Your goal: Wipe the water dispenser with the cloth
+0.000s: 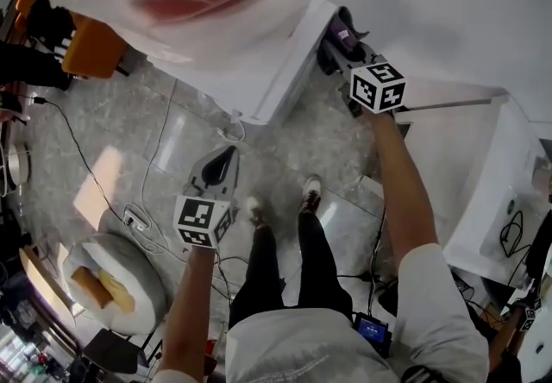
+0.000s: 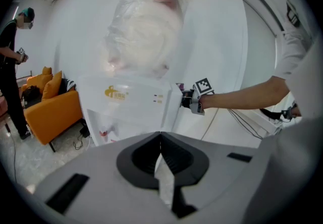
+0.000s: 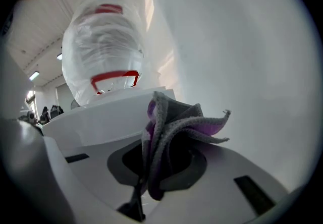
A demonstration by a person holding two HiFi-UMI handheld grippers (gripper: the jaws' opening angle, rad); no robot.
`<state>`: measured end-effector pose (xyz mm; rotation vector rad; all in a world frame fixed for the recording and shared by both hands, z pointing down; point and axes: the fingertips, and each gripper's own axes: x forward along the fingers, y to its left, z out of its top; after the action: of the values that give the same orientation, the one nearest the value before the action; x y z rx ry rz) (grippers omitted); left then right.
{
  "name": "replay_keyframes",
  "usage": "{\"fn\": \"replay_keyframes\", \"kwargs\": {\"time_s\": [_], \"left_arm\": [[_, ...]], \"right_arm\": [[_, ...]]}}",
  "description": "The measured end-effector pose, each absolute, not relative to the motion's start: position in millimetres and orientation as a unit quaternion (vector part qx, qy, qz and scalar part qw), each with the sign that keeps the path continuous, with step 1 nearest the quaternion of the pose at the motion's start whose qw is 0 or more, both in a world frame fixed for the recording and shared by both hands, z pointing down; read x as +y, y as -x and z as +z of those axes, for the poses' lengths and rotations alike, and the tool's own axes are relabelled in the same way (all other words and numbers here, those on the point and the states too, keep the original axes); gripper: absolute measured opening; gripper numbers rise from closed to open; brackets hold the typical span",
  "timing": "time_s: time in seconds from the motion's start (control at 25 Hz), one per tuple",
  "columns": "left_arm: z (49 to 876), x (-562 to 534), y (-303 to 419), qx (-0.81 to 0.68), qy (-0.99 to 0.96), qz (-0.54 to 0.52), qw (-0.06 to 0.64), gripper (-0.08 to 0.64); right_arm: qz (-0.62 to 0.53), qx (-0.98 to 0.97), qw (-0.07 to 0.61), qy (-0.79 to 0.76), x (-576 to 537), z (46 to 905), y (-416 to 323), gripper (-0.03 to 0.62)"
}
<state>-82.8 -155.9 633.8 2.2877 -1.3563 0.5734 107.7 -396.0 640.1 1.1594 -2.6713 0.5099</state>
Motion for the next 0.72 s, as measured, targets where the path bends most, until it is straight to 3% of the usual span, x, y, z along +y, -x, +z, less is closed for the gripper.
{"fn": "replay_keyframes", "kwargs": {"time_s": [0.4,0.72], "left_arm": [[644,-160,99,-0.511,-0.808,0.173,0.236,0.016],[685,-160,106,-0.525,-0.792,0.174,0.258,0.016]], "right_arm": [[0.083,-0.927,0.045,-0.363,-333,574,-72,0.054],[0.176,-0.923,-0.045,-0.339,-246,591,-23,0.055]]}}
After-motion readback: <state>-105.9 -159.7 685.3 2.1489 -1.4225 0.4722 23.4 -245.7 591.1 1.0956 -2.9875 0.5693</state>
